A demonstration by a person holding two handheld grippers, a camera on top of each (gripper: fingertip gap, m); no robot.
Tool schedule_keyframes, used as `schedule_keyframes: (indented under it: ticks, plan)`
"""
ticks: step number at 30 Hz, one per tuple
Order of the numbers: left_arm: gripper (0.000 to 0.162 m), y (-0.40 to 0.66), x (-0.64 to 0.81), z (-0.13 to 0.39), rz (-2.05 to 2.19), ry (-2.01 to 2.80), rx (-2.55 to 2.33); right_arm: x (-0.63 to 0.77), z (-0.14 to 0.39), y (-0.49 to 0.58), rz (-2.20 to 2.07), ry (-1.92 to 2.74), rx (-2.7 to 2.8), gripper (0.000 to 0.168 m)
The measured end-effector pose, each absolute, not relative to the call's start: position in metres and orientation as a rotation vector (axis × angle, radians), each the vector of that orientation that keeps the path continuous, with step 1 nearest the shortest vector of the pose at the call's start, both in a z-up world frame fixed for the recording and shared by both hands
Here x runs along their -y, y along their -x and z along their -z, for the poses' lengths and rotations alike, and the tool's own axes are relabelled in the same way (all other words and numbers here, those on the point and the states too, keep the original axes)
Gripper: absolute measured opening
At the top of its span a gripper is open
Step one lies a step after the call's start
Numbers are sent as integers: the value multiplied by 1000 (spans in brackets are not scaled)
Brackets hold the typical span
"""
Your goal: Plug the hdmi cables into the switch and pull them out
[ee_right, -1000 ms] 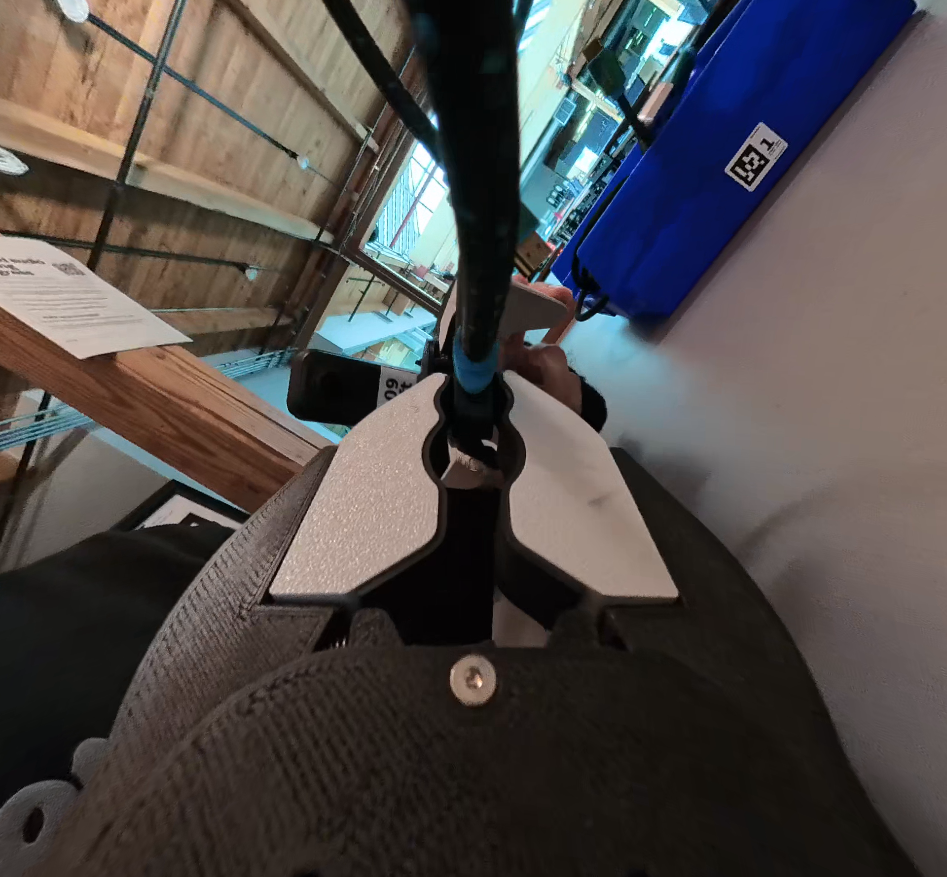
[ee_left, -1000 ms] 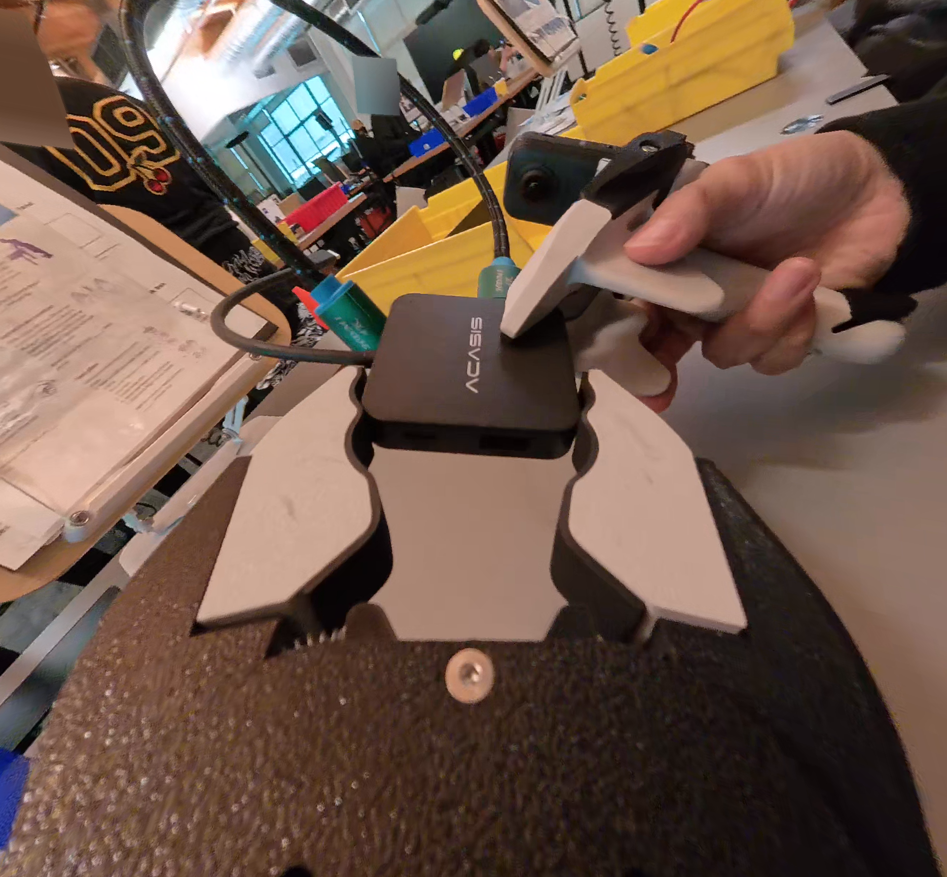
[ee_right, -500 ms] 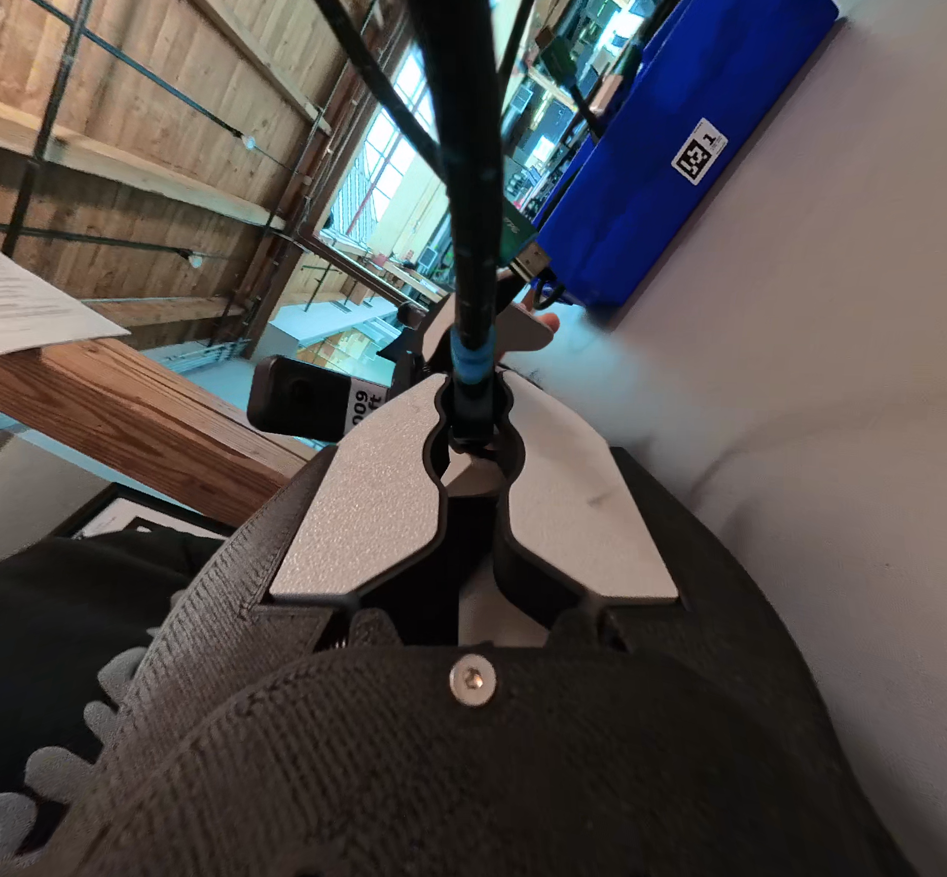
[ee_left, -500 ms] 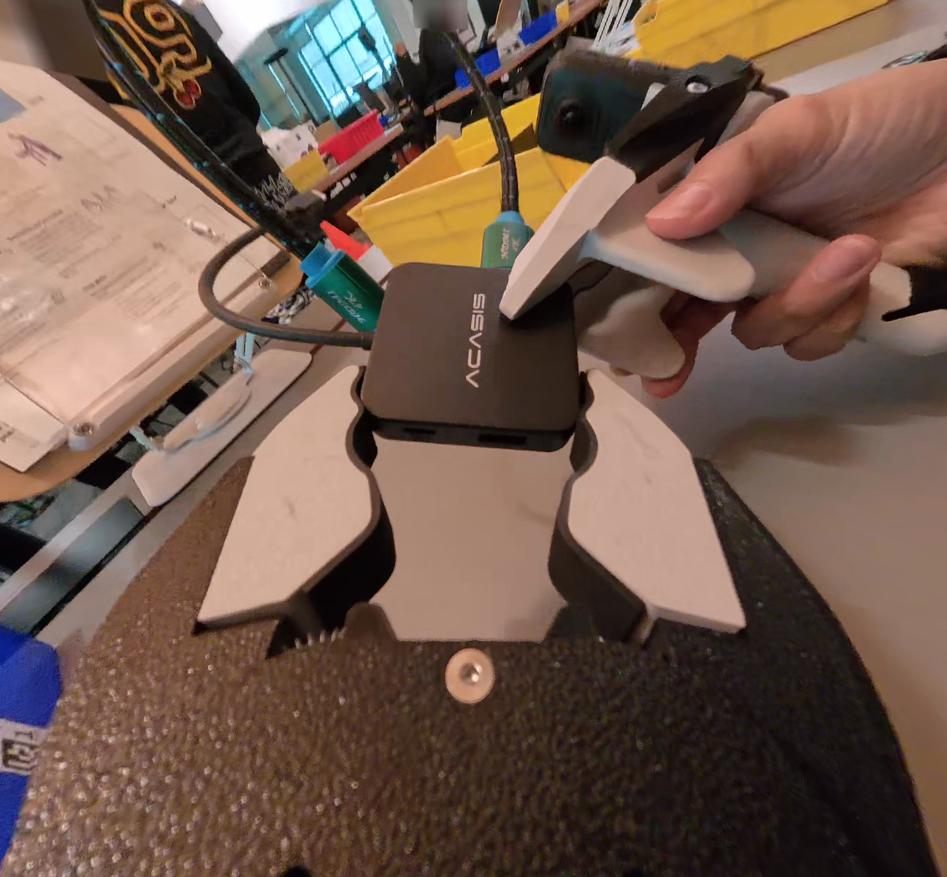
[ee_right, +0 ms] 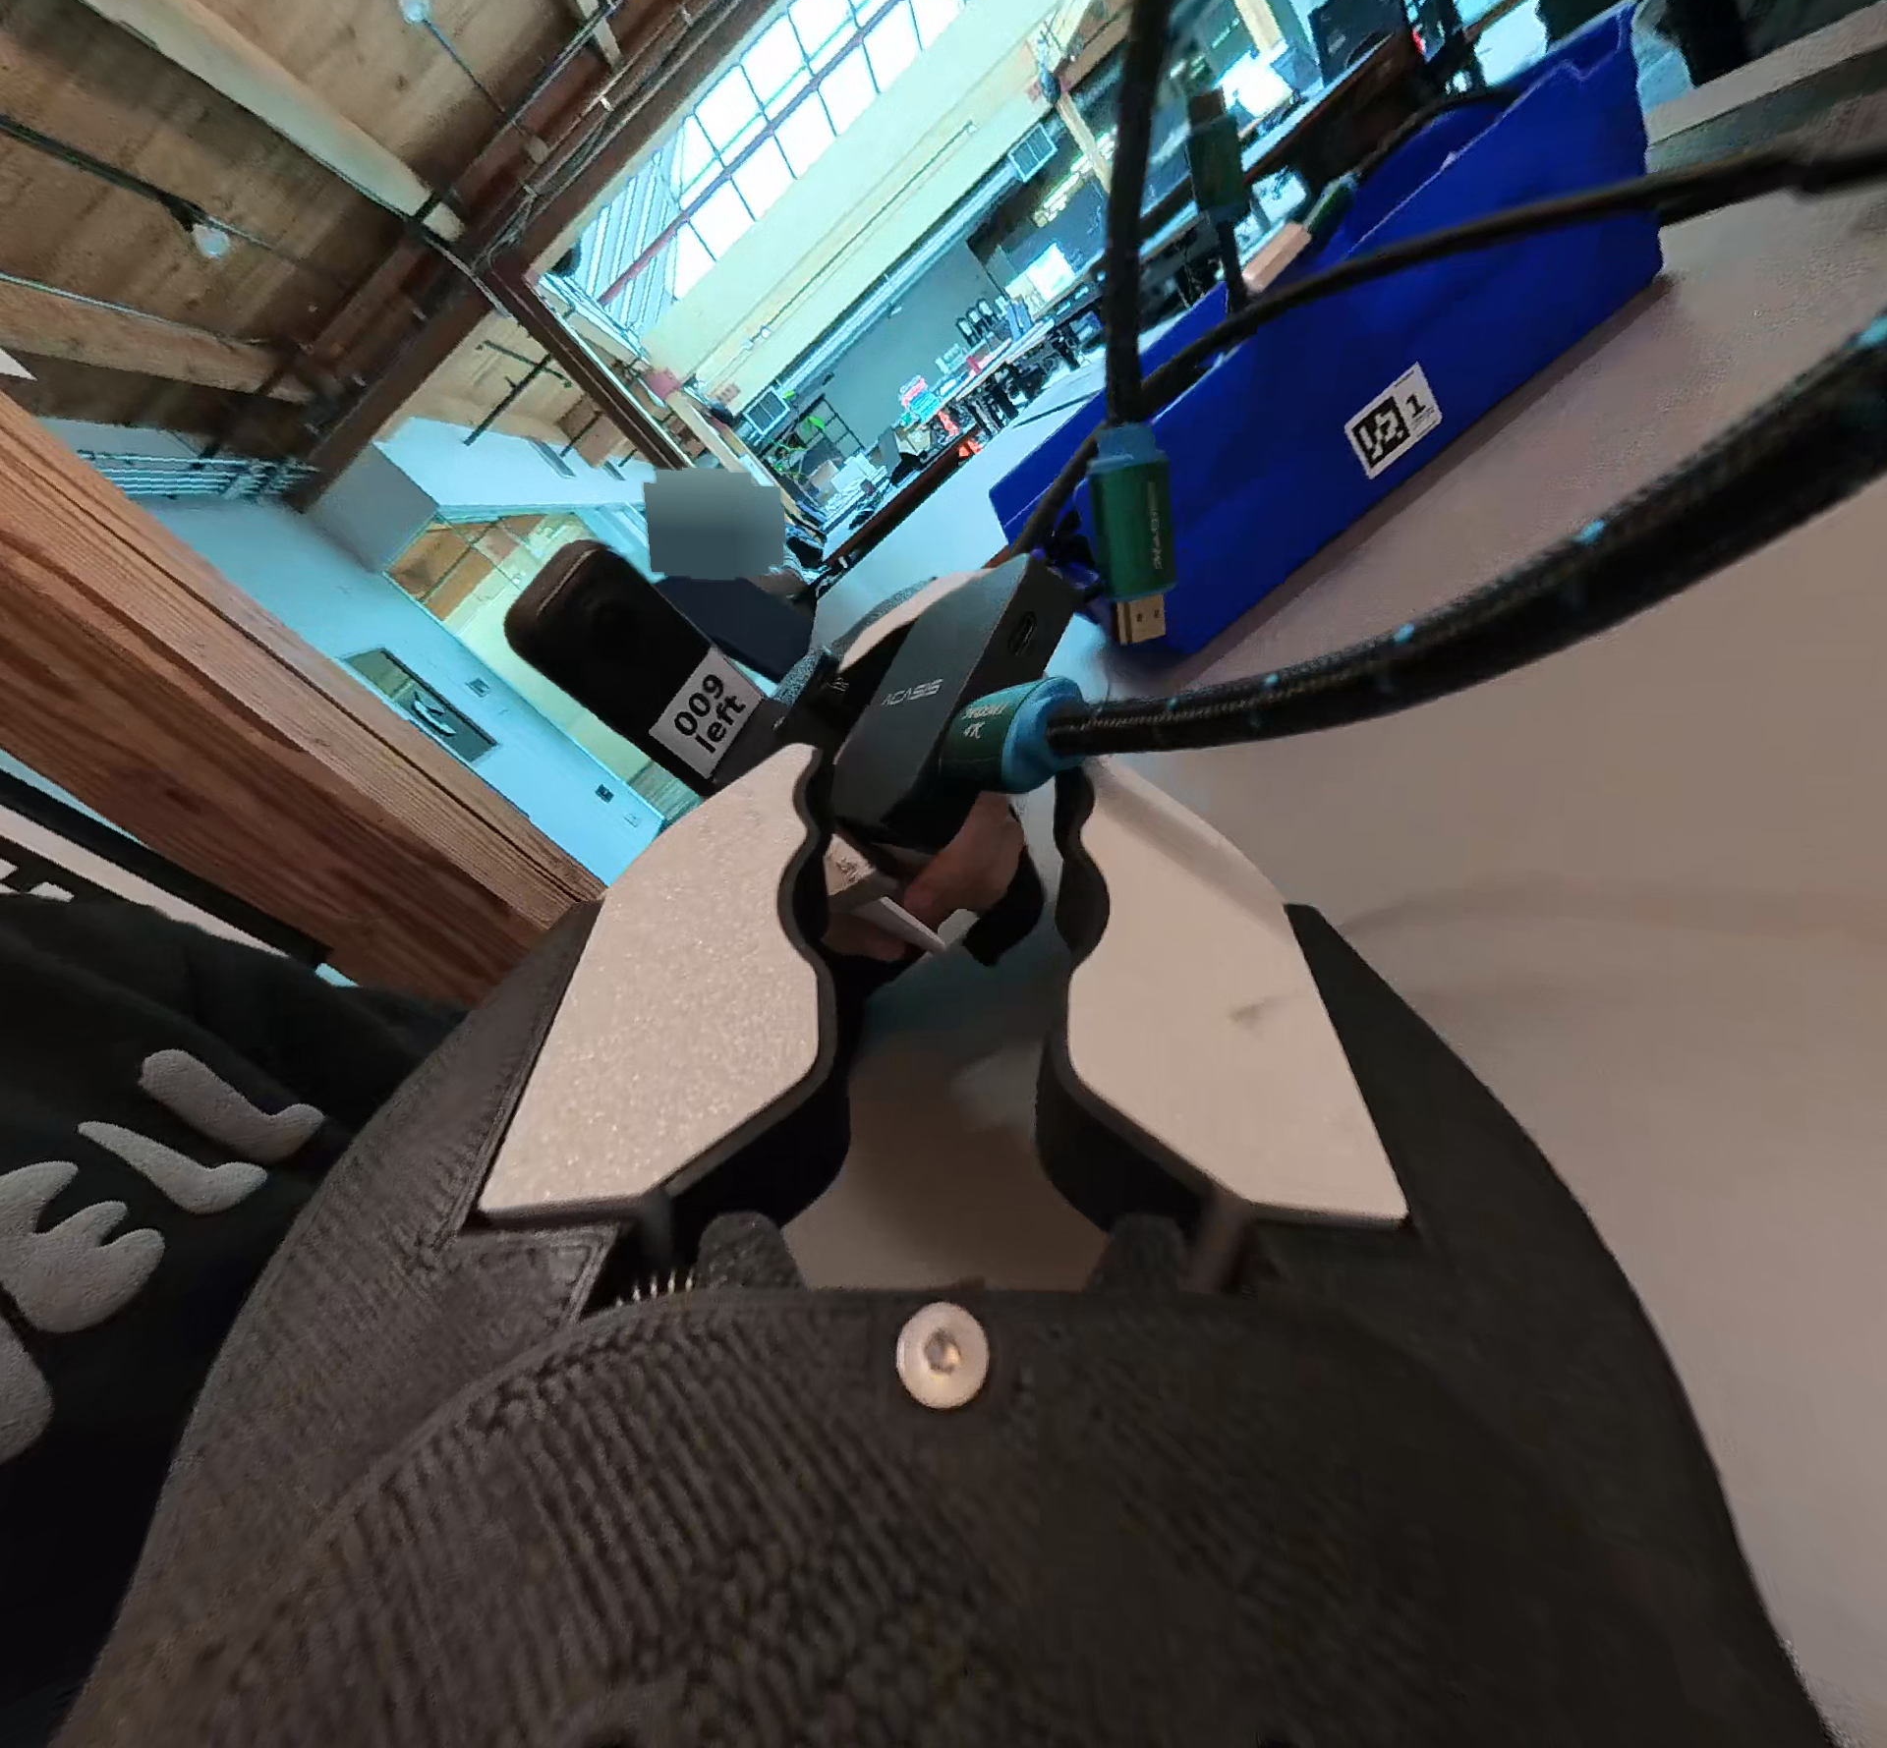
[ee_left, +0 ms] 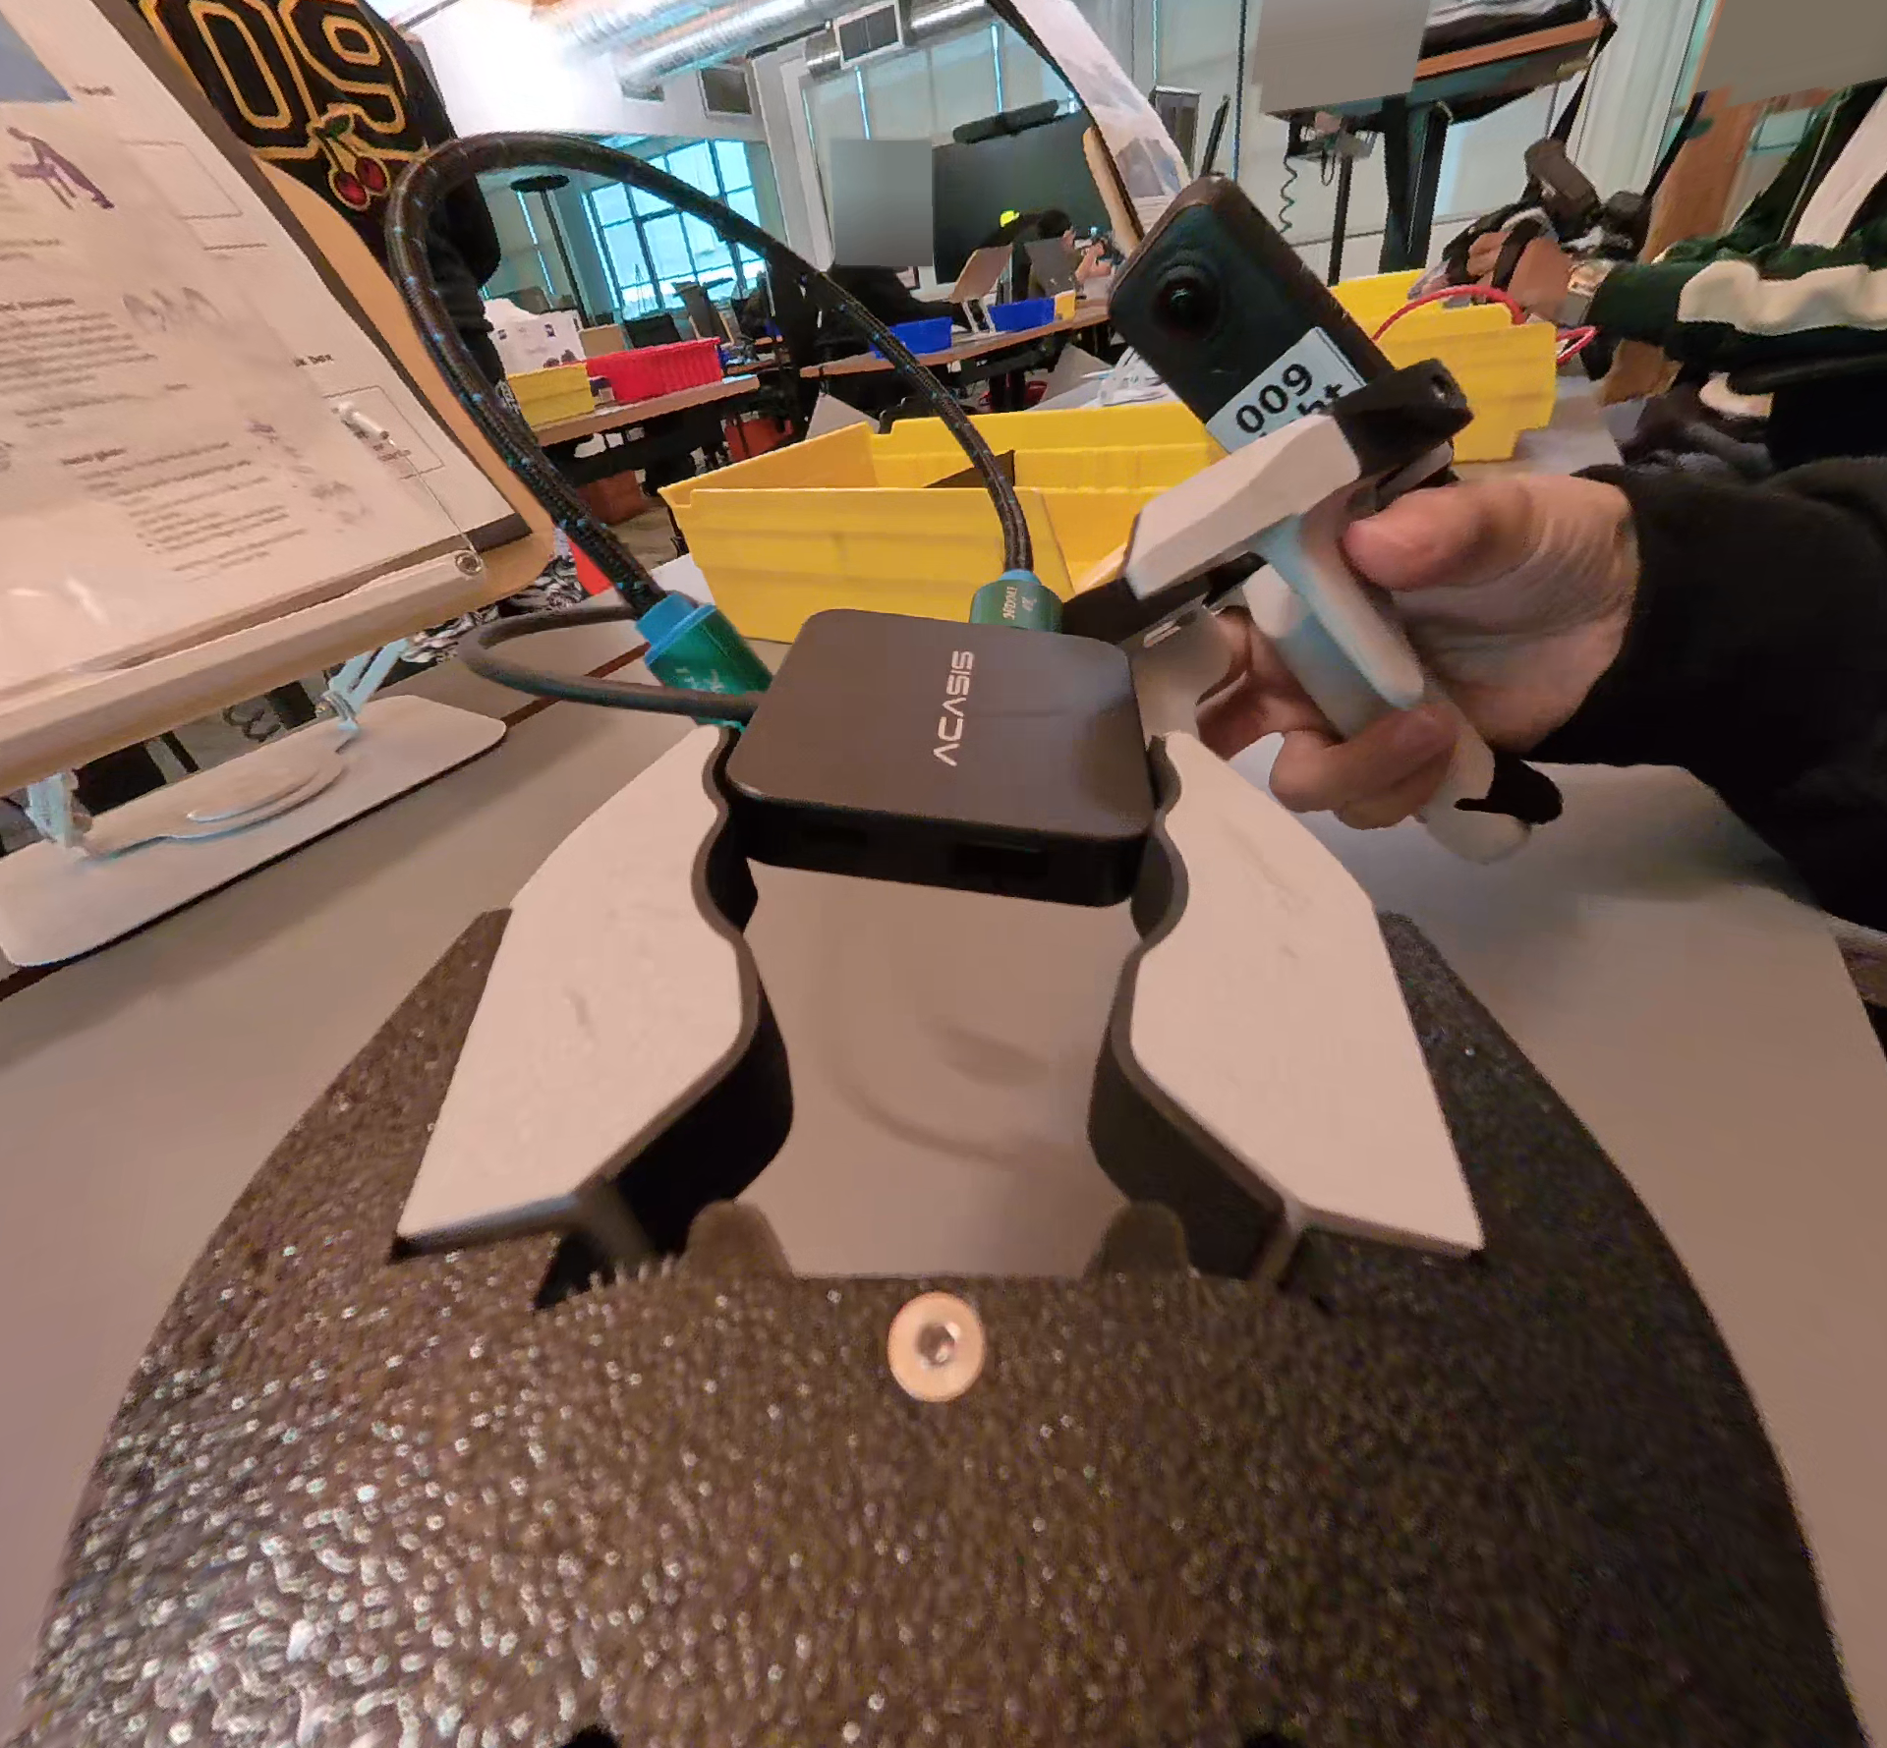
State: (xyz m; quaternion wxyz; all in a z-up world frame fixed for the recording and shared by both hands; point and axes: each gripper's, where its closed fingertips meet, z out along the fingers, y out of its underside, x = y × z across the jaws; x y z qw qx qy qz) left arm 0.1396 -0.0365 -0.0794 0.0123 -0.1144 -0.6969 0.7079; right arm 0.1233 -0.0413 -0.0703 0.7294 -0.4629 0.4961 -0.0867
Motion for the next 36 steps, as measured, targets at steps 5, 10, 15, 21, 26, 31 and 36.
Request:
schedule_keyframes:
  ticks: [5,10,15,21,26,31,36]
  plan:
    - [73,-132,36,78,-2248,441,2153,17,77,-124,-43,950,-1062,22]
    - [73,-129,34,71,-2374,534,2075,14,71,-122,-168,878,-1029,18]
    - [73,-121,41,69,-2459,606,2056,21,71,-113,-269,867,-1032,15]
    - [73,-118,44,69,-2497,668,2065,24,73,-109,-307,874,-1027,15]
    - [74,-122,44,70,-2569,693,2111,22,73,-110,-350,831,-1020,15]
    - [74,-123,43,71,-2551,685,2134,19,73,-111,-374,820,-1011,15]
    - [73,-118,41,71,-2474,633,2054,21,76,-108,-367,851,-1013,15]
